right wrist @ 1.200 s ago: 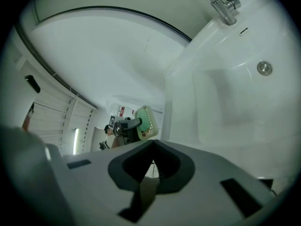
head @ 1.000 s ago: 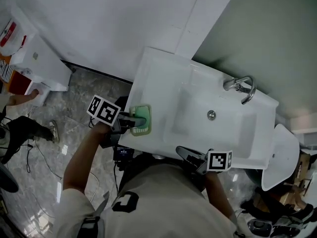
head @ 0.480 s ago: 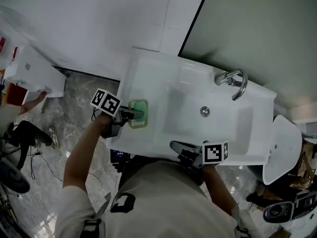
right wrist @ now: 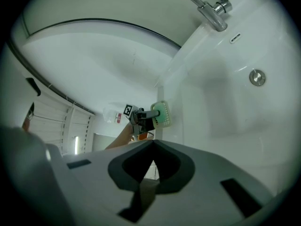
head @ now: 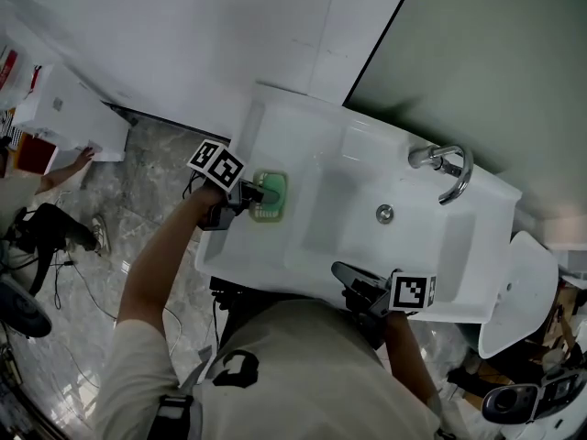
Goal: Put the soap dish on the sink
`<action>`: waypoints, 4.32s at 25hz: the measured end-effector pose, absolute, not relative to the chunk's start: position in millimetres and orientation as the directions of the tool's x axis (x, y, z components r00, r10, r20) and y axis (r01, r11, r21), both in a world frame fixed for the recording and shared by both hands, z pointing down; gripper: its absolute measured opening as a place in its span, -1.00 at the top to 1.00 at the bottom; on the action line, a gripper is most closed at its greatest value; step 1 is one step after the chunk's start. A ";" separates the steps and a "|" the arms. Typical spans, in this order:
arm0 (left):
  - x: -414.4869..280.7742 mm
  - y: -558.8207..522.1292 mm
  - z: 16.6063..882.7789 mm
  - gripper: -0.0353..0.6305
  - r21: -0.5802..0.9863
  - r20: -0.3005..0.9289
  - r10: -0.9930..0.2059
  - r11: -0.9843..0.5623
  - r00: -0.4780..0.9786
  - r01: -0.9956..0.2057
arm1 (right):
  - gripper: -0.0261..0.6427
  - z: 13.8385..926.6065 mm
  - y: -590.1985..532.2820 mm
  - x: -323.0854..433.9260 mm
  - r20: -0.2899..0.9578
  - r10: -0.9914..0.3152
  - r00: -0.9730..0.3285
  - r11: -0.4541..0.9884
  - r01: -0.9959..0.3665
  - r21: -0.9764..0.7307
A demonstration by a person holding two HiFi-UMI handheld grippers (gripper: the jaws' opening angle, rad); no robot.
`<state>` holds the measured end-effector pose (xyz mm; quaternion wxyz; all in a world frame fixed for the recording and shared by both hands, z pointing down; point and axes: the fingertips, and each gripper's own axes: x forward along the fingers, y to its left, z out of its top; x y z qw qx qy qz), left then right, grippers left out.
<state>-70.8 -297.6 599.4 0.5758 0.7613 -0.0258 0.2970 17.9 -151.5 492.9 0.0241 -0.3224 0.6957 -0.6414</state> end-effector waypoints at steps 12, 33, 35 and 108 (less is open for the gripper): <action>-60.1 -326.8 622.3 0.45 0.869 0.482 0.365 -0.315 0.797 -0.382 | 0.89 500.4 -175.6 15.0 0.393 -0.445 -0.804 -0.035 -0.423 -0.905; -74.5 -361.1 638.8 0.08 0.642 0.697 0.107 -0.532 0.709 -0.551 | 0.89 508.8 -170.3 12.5 0.424 -0.439 -0.792 -0.065 -0.443 -0.894; -76.9 -362.8 638.4 0.04 0.605 0.719 0.075 -0.556 0.691 -0.569 | 0.89 506.6 -170.1 11.7 0.417 -0.443 -0.794 -0.052 -0.441 -0.896; -139.1 -295.0 564.8 -0.12 0.309 0.698 -0.308 -0.684 0.646 -0.661 | 0.89 471.9 -159.3 -18.8 0.352 -0.463 -0.813 0.120 -0.452 -0.884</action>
